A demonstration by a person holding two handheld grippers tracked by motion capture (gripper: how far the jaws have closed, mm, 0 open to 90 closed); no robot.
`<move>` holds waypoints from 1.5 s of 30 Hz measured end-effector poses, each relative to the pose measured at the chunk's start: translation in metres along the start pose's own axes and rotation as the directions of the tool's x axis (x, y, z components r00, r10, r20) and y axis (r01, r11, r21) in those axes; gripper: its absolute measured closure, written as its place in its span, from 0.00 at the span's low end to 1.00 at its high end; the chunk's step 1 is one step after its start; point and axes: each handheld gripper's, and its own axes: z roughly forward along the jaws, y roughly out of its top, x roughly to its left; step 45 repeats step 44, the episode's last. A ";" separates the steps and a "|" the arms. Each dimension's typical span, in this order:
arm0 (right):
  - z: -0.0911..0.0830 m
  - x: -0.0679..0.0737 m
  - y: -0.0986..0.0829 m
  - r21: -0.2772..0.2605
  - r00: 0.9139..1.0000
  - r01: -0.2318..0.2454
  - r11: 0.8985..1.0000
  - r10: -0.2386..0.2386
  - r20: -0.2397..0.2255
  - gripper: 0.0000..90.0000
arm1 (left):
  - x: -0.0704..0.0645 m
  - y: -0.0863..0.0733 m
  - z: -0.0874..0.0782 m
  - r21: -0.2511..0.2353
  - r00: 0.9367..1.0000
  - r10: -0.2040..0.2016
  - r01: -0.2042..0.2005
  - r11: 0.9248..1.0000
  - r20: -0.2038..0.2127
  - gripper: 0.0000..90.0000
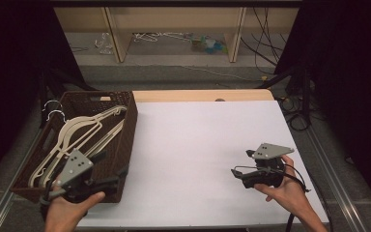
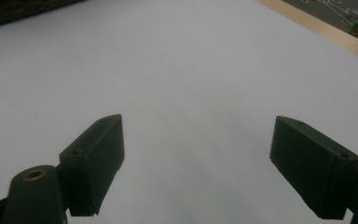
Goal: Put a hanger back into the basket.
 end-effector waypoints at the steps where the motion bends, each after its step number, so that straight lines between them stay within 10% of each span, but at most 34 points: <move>1: -0.001 0.002 -0.002 -0.013 1.000 -0.002 1.000 0.002 -0.003 0.20 | -0.003 -0.003 0.001 0.003 1.000 0.004 -0.004 1.000 0.008 0.20; 23: -0.035 0.038 -0.045 -0.148 0.998 -0.068 0.987 0.070 0.007 0.18 | -0.034 -0.062 0.008 -0.013 0.993 0.083 -0.082 0.997 0.084 0.20; 45: -0.041 0.038 -0.055 -0.181 0.996 -0.076 0.981 0.082 0.028 0.18 | -0.028 -0.064 0.007 -0.040 0.994 0.075 -0.072 0.997 0.084 0.20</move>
